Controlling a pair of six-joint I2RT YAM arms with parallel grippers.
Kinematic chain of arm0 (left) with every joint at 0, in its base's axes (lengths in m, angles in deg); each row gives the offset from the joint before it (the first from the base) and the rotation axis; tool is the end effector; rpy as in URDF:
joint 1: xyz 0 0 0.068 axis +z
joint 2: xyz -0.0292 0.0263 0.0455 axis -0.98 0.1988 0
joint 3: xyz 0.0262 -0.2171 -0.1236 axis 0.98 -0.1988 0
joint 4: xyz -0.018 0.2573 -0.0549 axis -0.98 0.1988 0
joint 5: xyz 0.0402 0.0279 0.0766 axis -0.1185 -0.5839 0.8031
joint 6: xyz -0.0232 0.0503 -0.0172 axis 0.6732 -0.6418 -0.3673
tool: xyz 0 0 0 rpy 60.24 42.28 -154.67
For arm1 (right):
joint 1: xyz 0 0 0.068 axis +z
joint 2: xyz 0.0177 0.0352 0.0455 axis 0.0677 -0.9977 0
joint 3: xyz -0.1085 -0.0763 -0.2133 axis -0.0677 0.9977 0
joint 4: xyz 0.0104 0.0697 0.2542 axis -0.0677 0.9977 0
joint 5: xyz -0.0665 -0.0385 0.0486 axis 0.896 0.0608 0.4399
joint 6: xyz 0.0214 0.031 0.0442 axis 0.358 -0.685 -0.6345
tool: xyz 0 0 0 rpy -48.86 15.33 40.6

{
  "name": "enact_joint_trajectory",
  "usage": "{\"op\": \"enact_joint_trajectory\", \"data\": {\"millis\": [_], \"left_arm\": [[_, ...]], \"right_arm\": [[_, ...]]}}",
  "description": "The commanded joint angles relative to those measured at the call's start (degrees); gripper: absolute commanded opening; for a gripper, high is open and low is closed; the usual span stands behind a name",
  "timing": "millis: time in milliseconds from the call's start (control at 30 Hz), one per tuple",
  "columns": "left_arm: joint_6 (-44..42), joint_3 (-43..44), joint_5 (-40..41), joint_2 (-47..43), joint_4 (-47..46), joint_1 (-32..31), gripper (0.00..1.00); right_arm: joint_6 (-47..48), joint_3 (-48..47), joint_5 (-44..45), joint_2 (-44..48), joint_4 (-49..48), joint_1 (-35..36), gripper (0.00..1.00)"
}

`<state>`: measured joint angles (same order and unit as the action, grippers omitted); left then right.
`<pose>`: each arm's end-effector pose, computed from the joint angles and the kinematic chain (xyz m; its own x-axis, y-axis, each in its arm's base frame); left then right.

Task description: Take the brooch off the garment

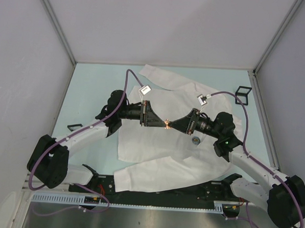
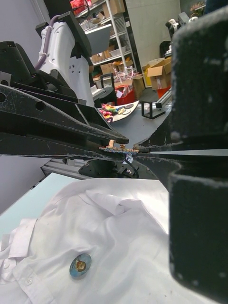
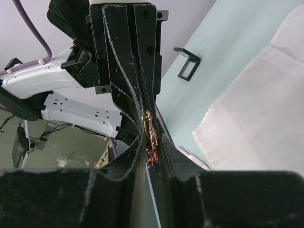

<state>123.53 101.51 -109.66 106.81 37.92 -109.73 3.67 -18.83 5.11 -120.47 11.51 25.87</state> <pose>0.2381 -0.1854 0.2592 -0.8216 0.0223 -0.5697 0.5699 0.0598 -0.8195 0.1997 0.1450 0.2588 -0.7004 0.2863 -0.6538 -0.6241 0.1988 0.7556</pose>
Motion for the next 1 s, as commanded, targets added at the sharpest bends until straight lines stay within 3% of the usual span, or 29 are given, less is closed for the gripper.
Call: {"op": "enact_joint_trajectory", "data": {"millis": [0,567,733,867,967], "left_arm": [[-0.2,-0.1,-0.9,-1.5,-2.1,0.2,0.00],[0.1,0.0,-0.6,-0.7,-1.2,0.2,0.00],[0.1,0.0,-0.4,-0.6,-1.0,0.2,0.00],[0.0,0.0,-0.5,-0.3,-1.0,0.1,0.00],[0.2,0.1,-0.8,-0.3,-1.3,0.2,0.00]], "right_arm": [[0.0,-0.1,1.4,0.5,-1.6,0.7,0.19],[7.9,-0.1,17.2,8.4,10.2,4.3,0.20],[8.0,-0.1,16.0,8.8,9.7,4.4,0.23],[8.7,-0.1,11.8,8.6,8.2,4.3,0.37],[9.6,-0.2,9.5,9.2,9.1,3.4,0.38]]}}
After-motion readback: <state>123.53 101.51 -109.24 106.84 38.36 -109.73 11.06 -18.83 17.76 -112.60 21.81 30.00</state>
